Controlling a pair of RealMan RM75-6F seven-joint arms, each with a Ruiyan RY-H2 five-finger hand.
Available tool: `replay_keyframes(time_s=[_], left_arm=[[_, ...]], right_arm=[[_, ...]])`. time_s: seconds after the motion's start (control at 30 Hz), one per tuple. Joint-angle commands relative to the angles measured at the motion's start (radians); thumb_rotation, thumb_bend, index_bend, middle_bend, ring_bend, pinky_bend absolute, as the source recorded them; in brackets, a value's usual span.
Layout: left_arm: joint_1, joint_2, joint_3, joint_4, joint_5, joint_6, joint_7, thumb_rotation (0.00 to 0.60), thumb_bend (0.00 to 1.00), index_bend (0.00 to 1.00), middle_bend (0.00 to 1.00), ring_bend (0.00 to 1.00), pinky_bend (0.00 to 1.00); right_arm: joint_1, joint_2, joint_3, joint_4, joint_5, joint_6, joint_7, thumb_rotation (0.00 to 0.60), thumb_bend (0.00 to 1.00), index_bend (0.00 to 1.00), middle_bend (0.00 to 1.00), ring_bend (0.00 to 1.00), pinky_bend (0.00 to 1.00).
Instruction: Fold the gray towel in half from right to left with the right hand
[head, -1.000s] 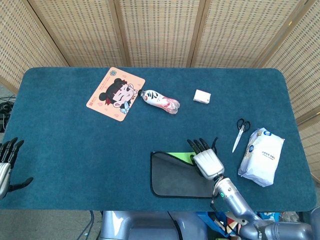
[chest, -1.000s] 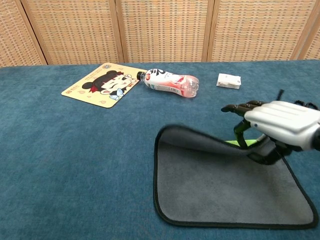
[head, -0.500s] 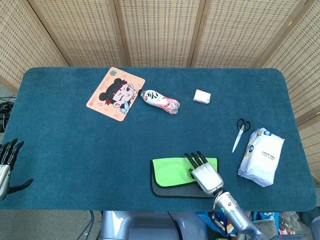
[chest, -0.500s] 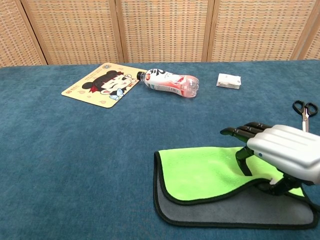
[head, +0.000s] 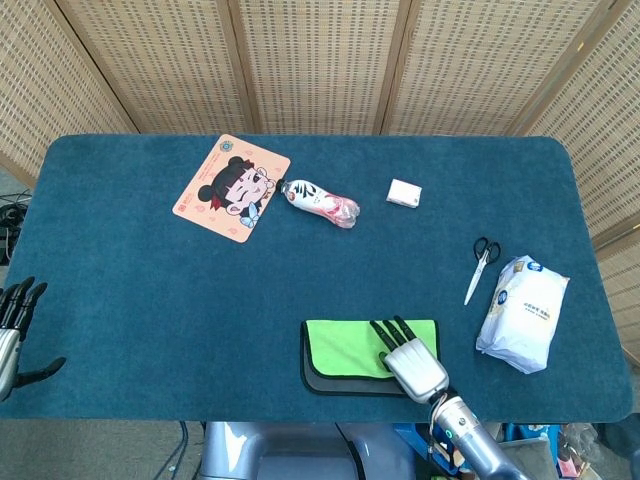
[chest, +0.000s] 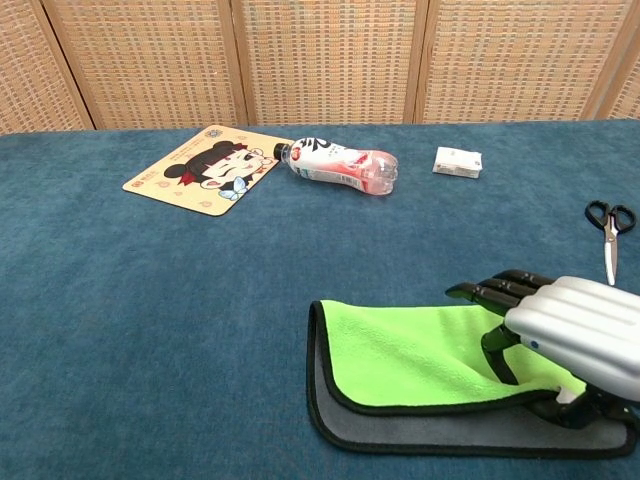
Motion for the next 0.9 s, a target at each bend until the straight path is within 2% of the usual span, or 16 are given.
replay_keyframes(time_s=[0.03,0.43,0.47,0.53,0.57,0.63,0.7,0.9], left_arm=[[0.0,0.0,0.0,0.0,0.001,0.001,0.001,0.6,0.08,0.0,0.0,0.0,0.0],[0.002,0.001,-0.001,-0.002,-0.001,0.002,0.002,0.6,0.08,0.0,0.0,0.0,0.0],[0.002,0.001,-0.001,-0.002,-0.001,0.002,0.001,0.6,0.08,0.0,0.0,0.0,0.0],[0.002,0.002,-0.002,-0.002,-0.002,0.001,0.001,0.6,0.08,0.0,0.0,0.0,0.0],[0.002,0.002,-0.002,-0.002,-0.003,0.0,0.002,0.6,0.08,0.0,0.0,0.0,0.0],[0.001,0.002,-0.002,-0.002,-0.004,0.0,0.002,0.6,0.08,0.0,0.0,0.0,0.0],[0.002,0.002,-0.003,-0.001,-0.004,0.0,0.002,0.6,0.08,0.0,0.0,0.0,0.0],[0.003,0.002,-0.002,-0.002,-0.003,0.002,0.002,0.6,0.08,0.0,0.0,0.0,0.0]], right_arm=[[-0.009,0.005,-0.006,-0.006,-0.011,-0.002,-0.007,0.6,0.52,0.61,0.0,0.0,0.0],[-0.03,0.007,-0.008,-0.016,-0.04,-0.025,-0.032,0.6,0.52,0.61,0.0,0.0,0.0],[-0.031,0.007,-0.006,-0.014,-0.04,-0.027,-0.035,0.6,0.52,0.57,0.0,0.0,0.0],[-0.032,0.009,-0.004,-0.014,-0.042,-0.035,-0.039,0.6,0.49,0.38,0.0,0.0,0.0],[-0.03,0.015,-0.006,-0.016,-0.043,-0.042,-0.04,0.6,0.42,0.22,0.0,0.0,0.0],[-0.027,0.026,-0.007,-0.025,-0.046,-0.054,-0.034,0.6,0.27,0.05,0.0,0.0,0.0],[-0.025,0.039,-0.006,-0.038,-0.065,-0.057,-0.006,0.6,0.2,0.0,0.0,0.0,0.0],[-0.004,0.073,-0.004,-0.057,-0.166,-0.065,0.103,0.6,0.19,0.0,0.0,0.0,0.0]])
